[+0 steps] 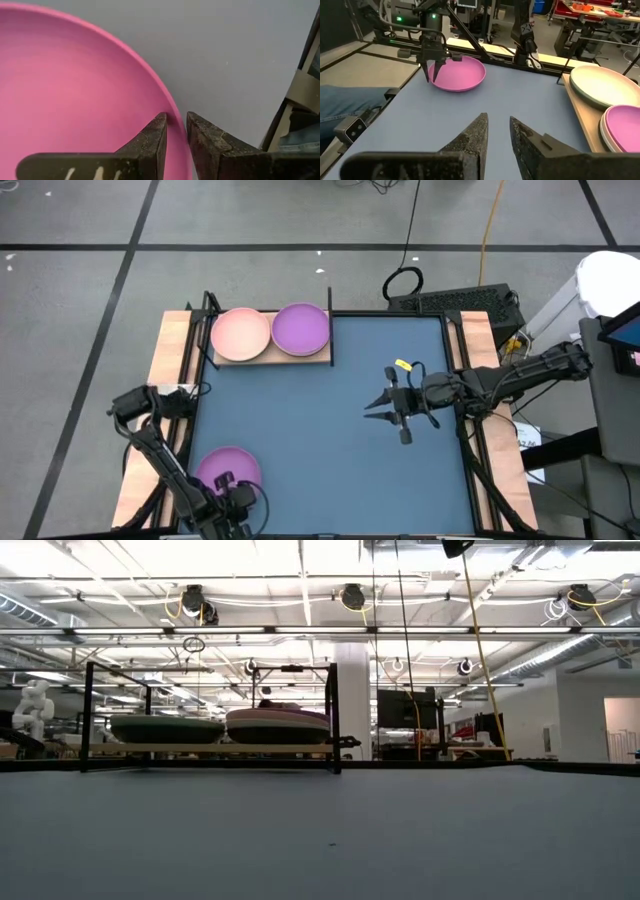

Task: Place and stack plates onto a shelf
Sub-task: Stack the purple plate on top of the left light pink plate on the shelf

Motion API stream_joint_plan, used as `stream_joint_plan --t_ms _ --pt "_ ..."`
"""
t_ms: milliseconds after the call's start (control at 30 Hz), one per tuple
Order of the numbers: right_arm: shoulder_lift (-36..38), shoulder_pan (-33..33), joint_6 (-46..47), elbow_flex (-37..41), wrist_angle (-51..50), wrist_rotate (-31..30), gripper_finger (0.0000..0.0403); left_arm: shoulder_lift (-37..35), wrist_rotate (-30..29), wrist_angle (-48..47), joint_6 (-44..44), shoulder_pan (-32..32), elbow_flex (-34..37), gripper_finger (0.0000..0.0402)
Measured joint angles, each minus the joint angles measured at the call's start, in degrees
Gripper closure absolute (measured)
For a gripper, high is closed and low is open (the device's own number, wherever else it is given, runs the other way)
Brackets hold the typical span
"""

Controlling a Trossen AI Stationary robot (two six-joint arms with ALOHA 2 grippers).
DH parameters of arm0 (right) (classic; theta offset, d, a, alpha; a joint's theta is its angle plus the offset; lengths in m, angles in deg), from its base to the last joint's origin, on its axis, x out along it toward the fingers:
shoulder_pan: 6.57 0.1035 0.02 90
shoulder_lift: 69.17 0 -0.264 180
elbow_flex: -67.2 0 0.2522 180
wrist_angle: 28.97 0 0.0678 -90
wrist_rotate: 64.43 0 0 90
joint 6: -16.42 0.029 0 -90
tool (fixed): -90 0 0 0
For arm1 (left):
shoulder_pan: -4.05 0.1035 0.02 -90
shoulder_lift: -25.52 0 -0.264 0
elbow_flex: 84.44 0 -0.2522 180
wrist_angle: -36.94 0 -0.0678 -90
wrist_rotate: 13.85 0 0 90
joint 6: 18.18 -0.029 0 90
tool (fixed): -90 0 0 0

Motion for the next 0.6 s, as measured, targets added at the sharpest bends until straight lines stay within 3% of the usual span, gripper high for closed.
stream_joint_plan --t_ms 267,600 --pt "0.00 0.00 0.07 -0.02 0.00 0.02 0.0339 0.30 1.34 1.75 -3.96 -0.31 0.00 0.0324" --pt "0.00 0.00 1.30 -0.04 0.00 0.02 0.0339 0.30 4.42 -6.11 -1.66 -0.33 -0.02 0.0325"
